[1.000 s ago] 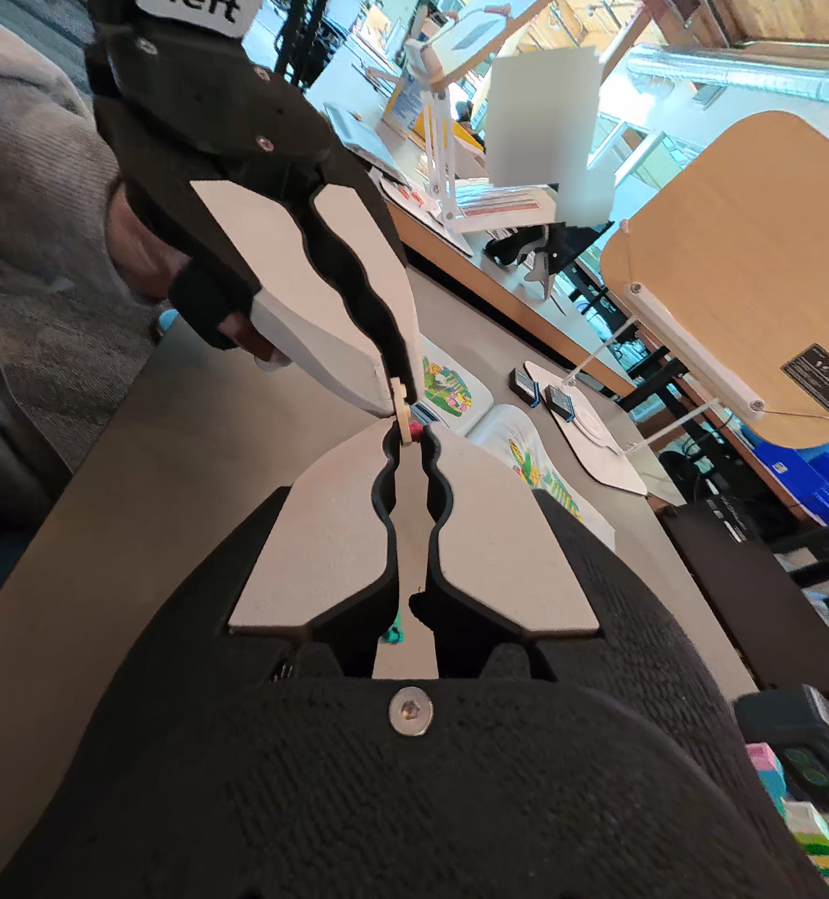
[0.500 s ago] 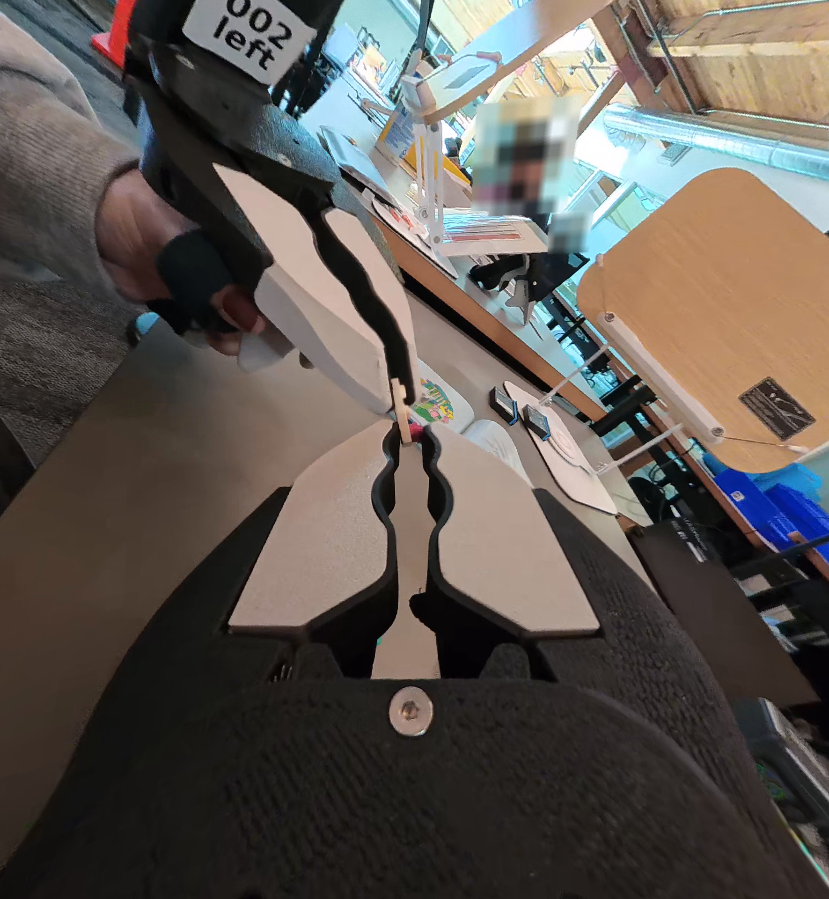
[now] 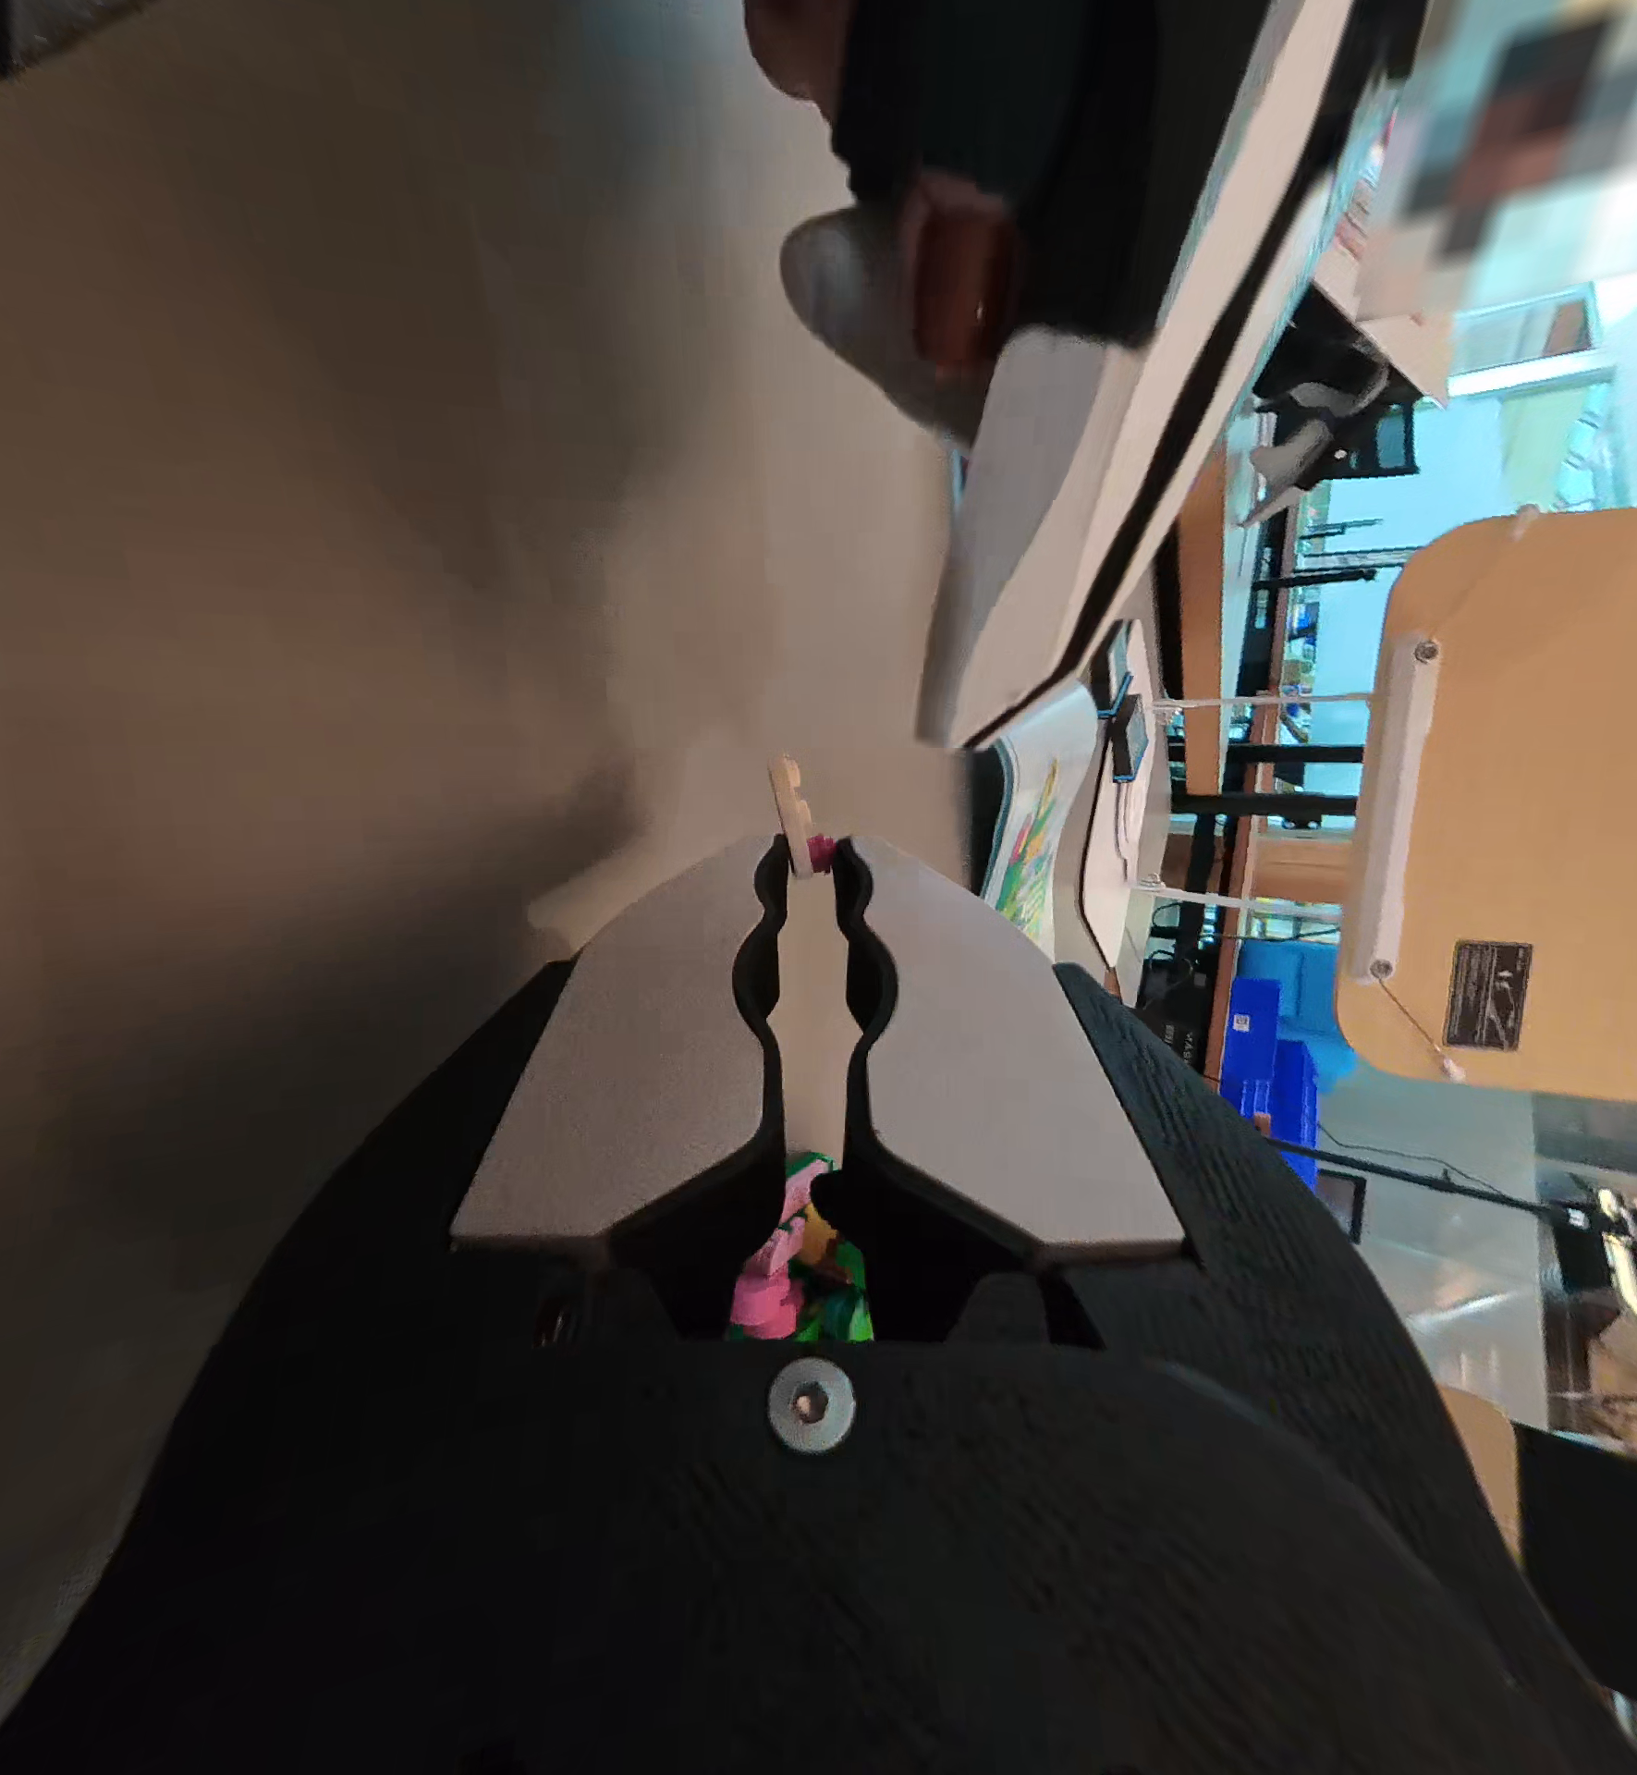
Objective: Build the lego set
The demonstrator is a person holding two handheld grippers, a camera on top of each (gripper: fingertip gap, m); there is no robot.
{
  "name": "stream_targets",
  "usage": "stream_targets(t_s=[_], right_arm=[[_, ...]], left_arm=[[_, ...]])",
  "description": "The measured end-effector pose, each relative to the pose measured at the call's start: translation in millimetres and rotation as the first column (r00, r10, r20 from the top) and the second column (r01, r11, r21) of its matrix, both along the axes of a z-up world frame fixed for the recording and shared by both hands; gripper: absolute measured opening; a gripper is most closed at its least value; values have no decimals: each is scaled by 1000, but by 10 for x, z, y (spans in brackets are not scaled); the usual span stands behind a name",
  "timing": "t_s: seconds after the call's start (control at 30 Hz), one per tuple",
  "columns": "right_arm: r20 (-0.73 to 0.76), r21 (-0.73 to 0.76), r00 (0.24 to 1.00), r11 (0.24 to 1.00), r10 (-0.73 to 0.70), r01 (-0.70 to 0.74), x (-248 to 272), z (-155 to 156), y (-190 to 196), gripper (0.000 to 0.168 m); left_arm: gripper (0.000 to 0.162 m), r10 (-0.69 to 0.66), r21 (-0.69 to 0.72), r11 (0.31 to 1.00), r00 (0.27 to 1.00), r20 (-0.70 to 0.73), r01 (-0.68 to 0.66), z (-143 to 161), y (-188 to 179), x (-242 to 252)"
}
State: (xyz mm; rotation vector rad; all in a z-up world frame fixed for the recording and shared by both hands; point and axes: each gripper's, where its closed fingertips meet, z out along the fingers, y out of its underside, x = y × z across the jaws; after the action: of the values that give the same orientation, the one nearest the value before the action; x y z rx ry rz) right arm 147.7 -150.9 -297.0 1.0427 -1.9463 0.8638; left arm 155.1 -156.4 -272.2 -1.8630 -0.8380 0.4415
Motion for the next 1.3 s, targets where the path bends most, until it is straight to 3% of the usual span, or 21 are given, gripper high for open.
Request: stream_targets(t_s=[0.1, 0.27, 0.43, 0.57, 0.77, 1.2, 1.3], right_arm=[[28, 15, 1000, 1000, 12, -12, 18, -38, 11, 8], [28, -20, 1000, 1000, 5, -4, -20, 7, 46, 8], [76, -78, 997, 997, 7, -1, -12, 94, 50, 8], [140, -69, 989, 996, -40, 50, -67, 89, 95, 17], [361, -23, 926, 992, -109, 126, -70, 69, 156, 21], [552, 25, 819, 985, -157, 172, -42, 68, 271, 21], [585, 25, 792, 979, -177, 201, -62, 86, 307, 20]], left_arm=[[25, -28, -82, 996, 994, 110, 37, -166, 78, 5], [28, -48, -128, 989, 980, 191, 74, -297, 148, 34], [8, -57, -100, 992, 986, 160, 74, -260, 172, 33], [7, 9, -169, 985, 986, 166, 20, -315, 57, -6], [8, 69, -312, 950, 975, 213, 1, -507, -29, -1], [31, 42, -264, 964, 958, 283, 36, -503, 86, 85], [34, -28, -193, 976, 935, 353, 102, -484, 245, 219]])
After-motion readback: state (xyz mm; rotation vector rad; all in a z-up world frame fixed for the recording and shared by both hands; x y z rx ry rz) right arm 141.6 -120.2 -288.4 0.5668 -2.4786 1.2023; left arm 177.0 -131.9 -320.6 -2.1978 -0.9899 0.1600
